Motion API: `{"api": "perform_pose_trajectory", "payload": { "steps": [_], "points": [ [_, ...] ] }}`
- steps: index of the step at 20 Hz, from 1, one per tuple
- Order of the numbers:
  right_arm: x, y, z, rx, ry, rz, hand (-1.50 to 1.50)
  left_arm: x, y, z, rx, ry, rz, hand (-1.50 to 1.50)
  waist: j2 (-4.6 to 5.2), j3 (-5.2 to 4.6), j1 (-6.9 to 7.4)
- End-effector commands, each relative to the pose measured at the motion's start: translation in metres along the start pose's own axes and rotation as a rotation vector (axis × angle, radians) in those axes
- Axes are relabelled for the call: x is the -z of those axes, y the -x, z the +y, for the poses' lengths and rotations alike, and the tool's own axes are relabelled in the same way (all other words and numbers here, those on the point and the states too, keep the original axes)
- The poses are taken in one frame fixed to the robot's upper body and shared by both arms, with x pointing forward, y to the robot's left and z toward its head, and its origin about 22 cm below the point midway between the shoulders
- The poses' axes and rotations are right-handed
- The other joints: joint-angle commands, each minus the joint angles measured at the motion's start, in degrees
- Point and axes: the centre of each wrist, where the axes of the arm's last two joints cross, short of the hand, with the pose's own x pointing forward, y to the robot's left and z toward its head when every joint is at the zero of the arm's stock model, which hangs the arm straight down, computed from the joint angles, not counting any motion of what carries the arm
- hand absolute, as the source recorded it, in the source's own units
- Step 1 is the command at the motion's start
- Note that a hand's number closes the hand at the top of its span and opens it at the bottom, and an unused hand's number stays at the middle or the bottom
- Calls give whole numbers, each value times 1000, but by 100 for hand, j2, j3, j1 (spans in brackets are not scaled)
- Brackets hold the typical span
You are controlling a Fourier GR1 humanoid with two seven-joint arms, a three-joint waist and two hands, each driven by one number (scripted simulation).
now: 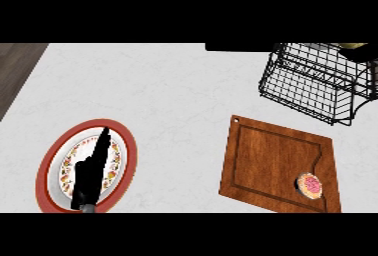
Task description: Pick the squash from the cutting board and place it in the tiered basket
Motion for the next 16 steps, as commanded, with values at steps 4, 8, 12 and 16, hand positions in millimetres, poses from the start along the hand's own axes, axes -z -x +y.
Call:
{"api": "perform_pose_trajectory", "payload": {
  "steps": [4, 8, 12, 16],
  "points": [
    [6, 6, 39, 311, -82, 45, -150, 0, 9, 1, 16, -1, 28, 0, 10, -13, -16],
    [8, 18, 25, 485, -20, -13, -150, 3, -5, -3, -4, -2, 27, 0, 6, -10, -31],
    [9, 22, 8, 578, 100, -29, -150, 3, 3, 0, -9, -12, 43, 0, 6, -13, -51],
    [4, 34, -64, 608, 350, 9, -150, -13, 11, -3, -4, -32, 38, 0, -21, -14, -100]
  ]
}}
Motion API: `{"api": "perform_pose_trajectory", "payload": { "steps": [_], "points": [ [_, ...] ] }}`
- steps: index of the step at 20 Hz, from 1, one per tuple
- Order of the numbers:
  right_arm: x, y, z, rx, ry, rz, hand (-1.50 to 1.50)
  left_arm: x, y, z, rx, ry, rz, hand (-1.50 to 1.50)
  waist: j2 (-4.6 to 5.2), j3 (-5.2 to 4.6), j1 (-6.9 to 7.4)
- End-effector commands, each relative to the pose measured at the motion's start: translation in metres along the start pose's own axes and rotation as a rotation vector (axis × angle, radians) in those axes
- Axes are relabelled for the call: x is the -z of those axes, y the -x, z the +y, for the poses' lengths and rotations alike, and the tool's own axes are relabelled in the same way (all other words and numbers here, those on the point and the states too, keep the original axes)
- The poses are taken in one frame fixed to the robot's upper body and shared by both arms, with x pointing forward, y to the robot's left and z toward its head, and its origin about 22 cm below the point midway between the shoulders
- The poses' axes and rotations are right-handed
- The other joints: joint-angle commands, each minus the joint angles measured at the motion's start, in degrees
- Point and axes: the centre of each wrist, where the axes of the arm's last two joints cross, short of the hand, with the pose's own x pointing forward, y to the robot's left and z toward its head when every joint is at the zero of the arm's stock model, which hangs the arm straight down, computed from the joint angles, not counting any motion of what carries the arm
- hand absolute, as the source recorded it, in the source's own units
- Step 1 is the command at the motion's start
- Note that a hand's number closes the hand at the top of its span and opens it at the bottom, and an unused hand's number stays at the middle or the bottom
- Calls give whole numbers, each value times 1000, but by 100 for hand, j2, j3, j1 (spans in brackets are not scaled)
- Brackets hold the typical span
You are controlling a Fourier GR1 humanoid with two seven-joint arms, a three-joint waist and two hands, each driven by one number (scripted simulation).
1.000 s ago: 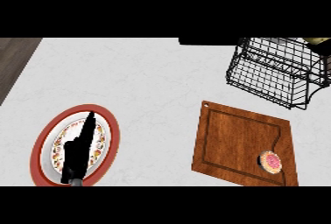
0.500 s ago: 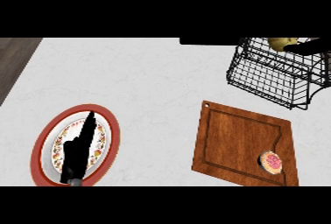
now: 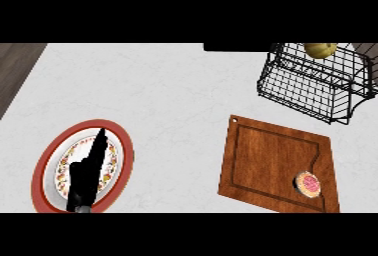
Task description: Pick the squash from the cutting board and place it in the tiered basket
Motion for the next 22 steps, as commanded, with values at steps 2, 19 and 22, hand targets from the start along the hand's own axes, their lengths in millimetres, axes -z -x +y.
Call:
{"api": "perform_pose_trajectory", "payload": {
  "steps": [2, 19, 22],
  "points": [
    [-2, 5, -75, 18, 235, -3, -150, 2, 4, -1, -4, -7, 35, 0, -1, -9, -115],
    [-117, 34, -343, 88, 306, 81, -150, -8, 15, 12, -4, -23, 35, 0, 2, 11, -146],
    [-139, 66, -354, 93, 283, 86, -150, 5, -4, 21, 1, -22, 7, 0, 11, 23, -148]
  ]
}}
